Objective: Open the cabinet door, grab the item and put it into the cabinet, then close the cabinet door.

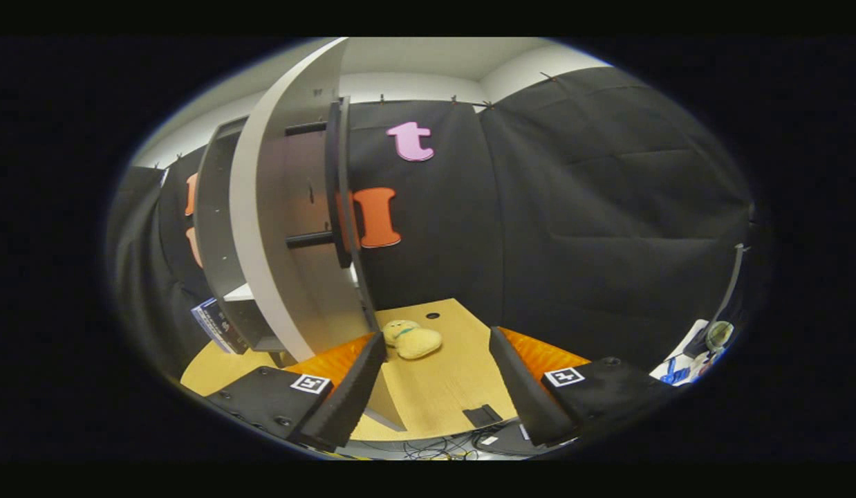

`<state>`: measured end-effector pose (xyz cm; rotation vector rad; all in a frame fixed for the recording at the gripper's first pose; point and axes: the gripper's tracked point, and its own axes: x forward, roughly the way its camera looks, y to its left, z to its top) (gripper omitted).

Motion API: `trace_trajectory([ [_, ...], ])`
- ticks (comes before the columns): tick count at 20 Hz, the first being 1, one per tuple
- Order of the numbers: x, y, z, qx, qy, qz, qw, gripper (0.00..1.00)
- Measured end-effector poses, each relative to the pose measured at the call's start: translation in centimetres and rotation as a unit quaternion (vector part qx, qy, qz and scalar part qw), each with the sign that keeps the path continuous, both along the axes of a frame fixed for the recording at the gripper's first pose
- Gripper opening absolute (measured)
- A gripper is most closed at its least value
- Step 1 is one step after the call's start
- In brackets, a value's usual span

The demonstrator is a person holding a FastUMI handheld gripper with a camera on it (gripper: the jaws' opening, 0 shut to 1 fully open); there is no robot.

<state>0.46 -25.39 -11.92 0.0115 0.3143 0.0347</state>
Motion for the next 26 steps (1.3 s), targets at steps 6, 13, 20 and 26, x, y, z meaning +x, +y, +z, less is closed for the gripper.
trace_trajectory([
  [6, -1.1, 9.4, -1.5, 0.039, 0.013, 0.068, 0.997, 0.97],
  [13, 1.4, 20.7, -2.9, 0.075, 0.020, 0.133, 0.988, 0.97],
  [20, 9.9, 31.2, -4.7, 0.074, 0.020, 0.170, 0.983, 0.98],
  [26, 12.9, 34.9, -4.8, 0.035, 0.009, 0.171, 0.985, 0.98],
])
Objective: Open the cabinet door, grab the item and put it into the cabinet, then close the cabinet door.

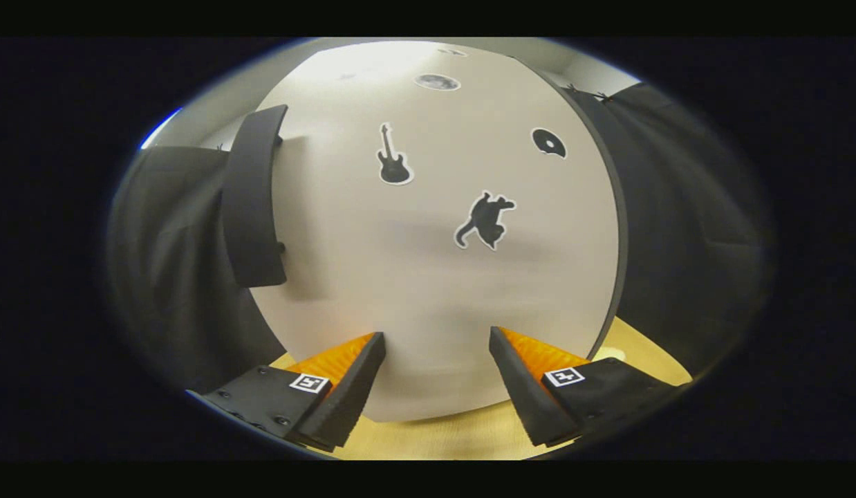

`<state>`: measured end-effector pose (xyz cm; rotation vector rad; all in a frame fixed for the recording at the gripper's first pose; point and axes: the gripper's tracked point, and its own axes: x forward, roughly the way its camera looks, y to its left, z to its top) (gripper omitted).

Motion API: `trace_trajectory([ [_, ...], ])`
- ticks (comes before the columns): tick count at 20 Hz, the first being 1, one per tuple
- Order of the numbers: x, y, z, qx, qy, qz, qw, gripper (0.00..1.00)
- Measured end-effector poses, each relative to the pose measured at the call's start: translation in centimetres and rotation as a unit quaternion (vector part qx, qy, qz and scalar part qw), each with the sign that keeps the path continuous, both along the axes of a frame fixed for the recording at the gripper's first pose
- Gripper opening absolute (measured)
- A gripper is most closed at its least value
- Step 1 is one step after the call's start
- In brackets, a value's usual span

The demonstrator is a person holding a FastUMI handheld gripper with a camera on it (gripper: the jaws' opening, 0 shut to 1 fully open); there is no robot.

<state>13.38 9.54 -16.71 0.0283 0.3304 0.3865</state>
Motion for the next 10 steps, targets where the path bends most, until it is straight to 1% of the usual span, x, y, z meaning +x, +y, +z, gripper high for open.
trace_trajectory([
  [4, 1.1, 0.2, -0.5, 0.005, 0.004, -0.012, 1.000, 0.98],
  [10, 2.6, 1.5, -0.6, -0.008, 0.006, -0.023, 1.000, 0.98],
])
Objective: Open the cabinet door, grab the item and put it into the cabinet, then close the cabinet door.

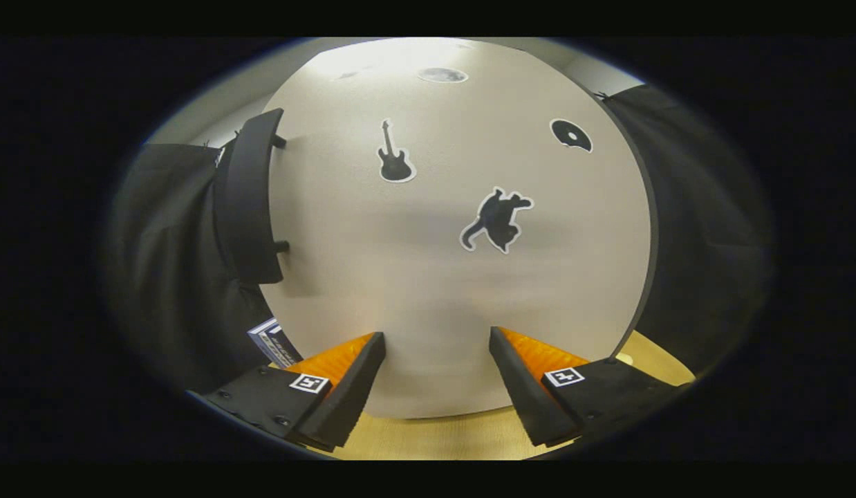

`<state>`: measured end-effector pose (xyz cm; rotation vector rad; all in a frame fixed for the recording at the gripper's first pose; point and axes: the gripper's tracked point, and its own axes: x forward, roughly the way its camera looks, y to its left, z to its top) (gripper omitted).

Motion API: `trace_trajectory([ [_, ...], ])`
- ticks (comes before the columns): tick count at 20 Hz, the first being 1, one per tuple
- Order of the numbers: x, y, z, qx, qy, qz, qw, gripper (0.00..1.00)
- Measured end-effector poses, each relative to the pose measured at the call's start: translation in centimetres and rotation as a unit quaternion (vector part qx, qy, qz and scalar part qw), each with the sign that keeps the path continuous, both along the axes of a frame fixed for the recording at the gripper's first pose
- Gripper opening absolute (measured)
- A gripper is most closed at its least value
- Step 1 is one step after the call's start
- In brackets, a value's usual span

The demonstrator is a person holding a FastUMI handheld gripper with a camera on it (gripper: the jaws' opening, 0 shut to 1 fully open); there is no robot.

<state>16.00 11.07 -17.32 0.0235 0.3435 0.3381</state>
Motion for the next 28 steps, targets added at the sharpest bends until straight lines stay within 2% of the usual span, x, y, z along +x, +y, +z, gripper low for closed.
trace_trajectory([
  [5, 0.0, -0.3, 0.7, -0.011, 0.007, -0.012, 1.000, 0.98],
  [9, -2.4, -2.8, 4.4, -0.027, 0.000, -0.017, 0.999, 0.98],
  [15, -8.1, -8.0, 15.5, -0.025, -0.019, -0.024, 0.999, 0.98],
  [18, -11.4, -9.1, 21.7, -0.016, -0.029, -0.025, 0.999, 0.98],
  [20, -12.7, -8.7, 23.7, -0.016, -0.032, -0.025, 0.999, 0.98],
  [23, -12.6, -8.0, 23.3, -0.026, -0.038, -0.034, 0.998, 0.98],
  [28, -15.2, -7.6, 24.3, -0.024, -0.052, -0.074, 0.996, 0.98],
])
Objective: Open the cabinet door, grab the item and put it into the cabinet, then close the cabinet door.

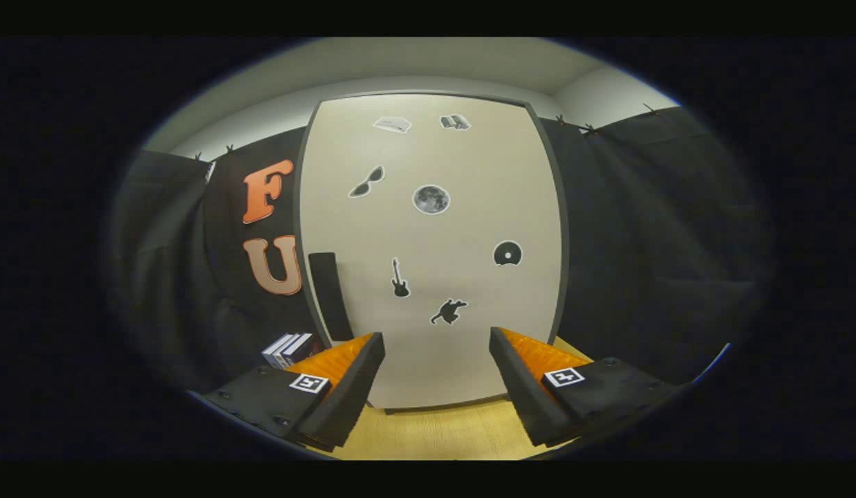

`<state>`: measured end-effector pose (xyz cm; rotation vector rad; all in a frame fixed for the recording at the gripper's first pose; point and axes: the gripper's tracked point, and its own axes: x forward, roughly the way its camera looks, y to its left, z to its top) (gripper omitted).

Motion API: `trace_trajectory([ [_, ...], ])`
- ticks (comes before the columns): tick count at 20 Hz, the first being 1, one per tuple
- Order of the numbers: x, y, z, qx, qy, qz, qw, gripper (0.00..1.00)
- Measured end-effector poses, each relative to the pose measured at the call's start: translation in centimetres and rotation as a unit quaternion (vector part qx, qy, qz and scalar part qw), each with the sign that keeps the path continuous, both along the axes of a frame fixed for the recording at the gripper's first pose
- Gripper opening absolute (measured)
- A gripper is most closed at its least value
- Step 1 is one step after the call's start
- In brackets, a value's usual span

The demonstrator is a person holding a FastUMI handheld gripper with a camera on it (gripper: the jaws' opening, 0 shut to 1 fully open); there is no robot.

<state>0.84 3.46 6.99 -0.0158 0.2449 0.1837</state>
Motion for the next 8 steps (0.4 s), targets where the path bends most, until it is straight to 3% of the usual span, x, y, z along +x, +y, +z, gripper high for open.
trace_trajectory([
  [8, -3.7, 0.1, 0.2, -0.011, -0.012, -0.052, 0.999, 0.98],
])
